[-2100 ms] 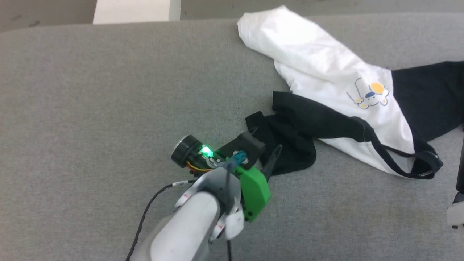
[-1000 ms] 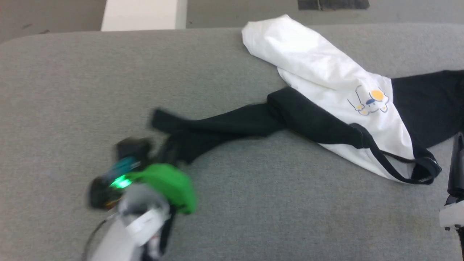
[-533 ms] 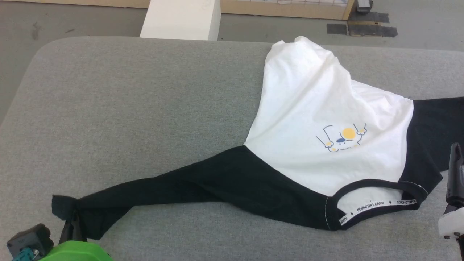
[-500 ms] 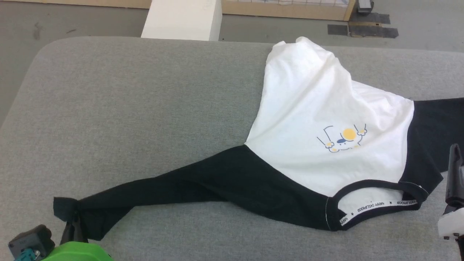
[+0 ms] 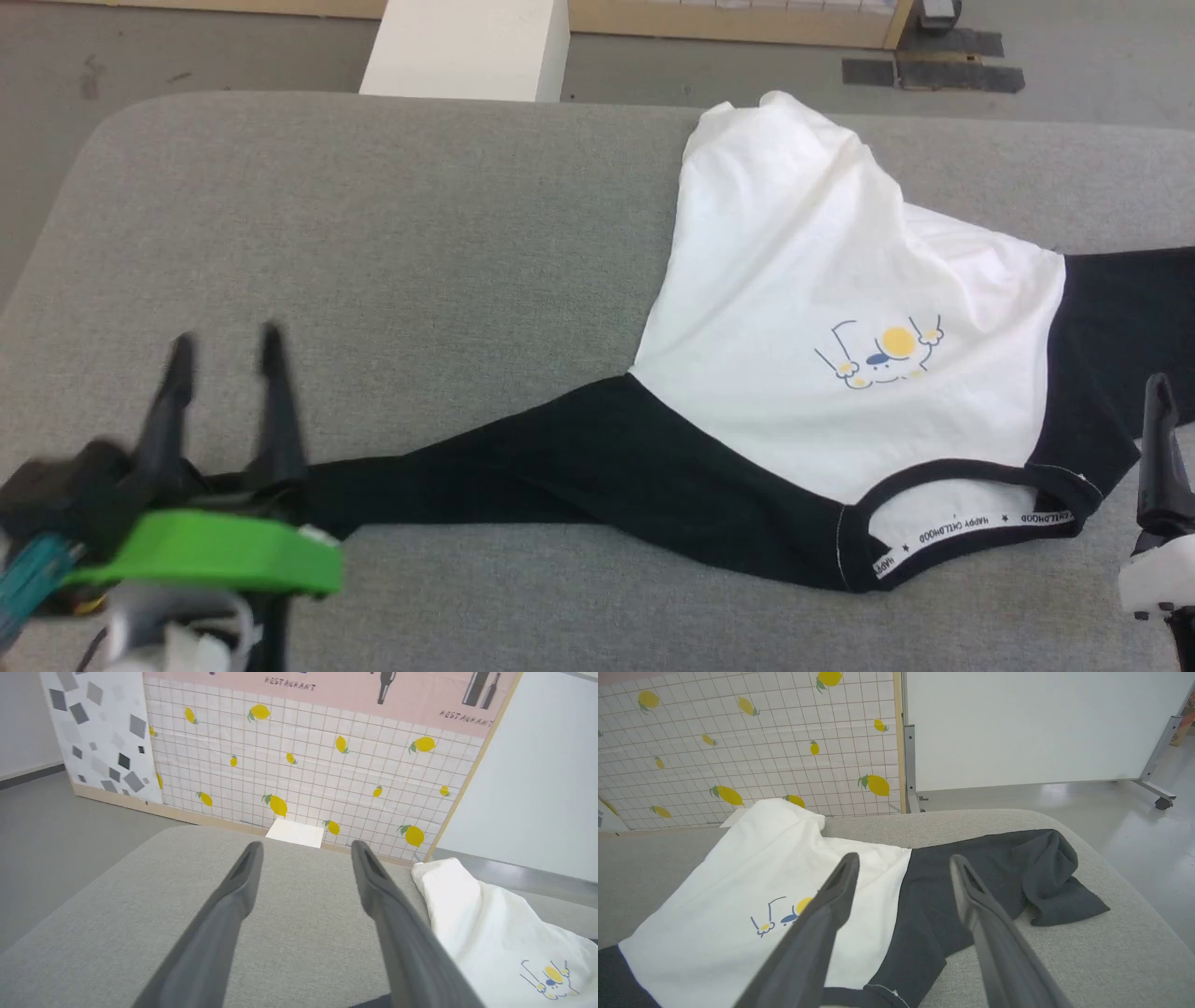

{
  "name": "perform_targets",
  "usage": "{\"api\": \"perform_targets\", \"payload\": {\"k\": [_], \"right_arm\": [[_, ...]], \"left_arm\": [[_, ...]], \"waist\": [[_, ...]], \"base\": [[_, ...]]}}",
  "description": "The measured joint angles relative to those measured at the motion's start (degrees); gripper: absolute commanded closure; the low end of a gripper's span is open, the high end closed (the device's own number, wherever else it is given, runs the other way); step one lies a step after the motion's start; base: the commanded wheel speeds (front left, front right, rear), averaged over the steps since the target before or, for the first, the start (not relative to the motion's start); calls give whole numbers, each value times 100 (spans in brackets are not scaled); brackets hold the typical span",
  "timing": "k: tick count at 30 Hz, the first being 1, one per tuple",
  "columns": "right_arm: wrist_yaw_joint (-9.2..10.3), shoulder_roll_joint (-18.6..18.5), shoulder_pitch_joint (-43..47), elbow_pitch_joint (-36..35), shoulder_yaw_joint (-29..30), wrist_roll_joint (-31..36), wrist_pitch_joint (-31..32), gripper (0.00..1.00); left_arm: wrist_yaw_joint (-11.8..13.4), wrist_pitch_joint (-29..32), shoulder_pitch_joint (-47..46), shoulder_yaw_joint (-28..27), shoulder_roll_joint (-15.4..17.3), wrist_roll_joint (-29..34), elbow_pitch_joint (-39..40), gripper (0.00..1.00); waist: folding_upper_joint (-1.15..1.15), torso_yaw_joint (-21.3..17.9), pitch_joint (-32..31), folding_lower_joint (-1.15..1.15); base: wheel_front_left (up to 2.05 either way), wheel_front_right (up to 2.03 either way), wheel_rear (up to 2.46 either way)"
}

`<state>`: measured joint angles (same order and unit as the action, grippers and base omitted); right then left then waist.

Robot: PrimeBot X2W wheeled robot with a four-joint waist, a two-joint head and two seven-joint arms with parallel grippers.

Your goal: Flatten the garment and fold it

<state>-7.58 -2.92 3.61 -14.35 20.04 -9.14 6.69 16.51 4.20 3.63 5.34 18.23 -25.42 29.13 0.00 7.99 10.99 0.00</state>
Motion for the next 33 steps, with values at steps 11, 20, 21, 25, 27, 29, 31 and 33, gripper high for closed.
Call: {"api": "perform_targets", "payload": {"k": [11, 20, 21, 25, 27, 29, 31, 33], "right_arm": [[0, 0, -139, -23, -98, 1, 37, 0], [0, -1, -269, -27, -108, 0, 35, 0], [0, 0, -275, -30, -114, 0, 35, 0], [0, 0, -303, -35, -104, 0, 35, 0], [0, 0, -308, -51, -83, 0, 35, 0], [0, 0, -320, -55, -55, 0, 36, 0], [0, 0, -346, -60, -34, 2, 37, 0], [0, 0, -361, -62, -26, 8, 37, 0]], "left_arm": [[-1341, 1122, -1631, 1840, 146, 266, -1718, 0], [-1907, 1923, -2144, 2373, 320, 277, -3430, 0], [-1935, 1916, -2211, 2390, 333, 305, -3501, 0], [-1984, 1814, -2418, 2423, 330, 345, -3706, 100], [-1931, 1642, -2442, 2369, 316, 360, -3719, 100], [-1807, 1430, -2457, 2325, 307, 455, -3732, 100], [-1631, 1196, -2460, 2242, 297, 583, -3743, 100], [-1394, 886, -2493, 2114, 325, 723, -3764, 100]], "waist": [[0, -225, 424, 0], [0, -441, 780, 0], [0, -458, 807, 0], [0, -520, 912, 0], [0, -529, 943, 0], [0, -511, 950, 0], [0, -491, 941, 0], [0, -466, 922, 0]], "base": [[0, 0, 0], [0, 0, 0], [0, 0, 0], [0, 0, 0], [0, 0, 0], [0, 0, 0], [0, 0, 0], [0, 0, 0]]}}
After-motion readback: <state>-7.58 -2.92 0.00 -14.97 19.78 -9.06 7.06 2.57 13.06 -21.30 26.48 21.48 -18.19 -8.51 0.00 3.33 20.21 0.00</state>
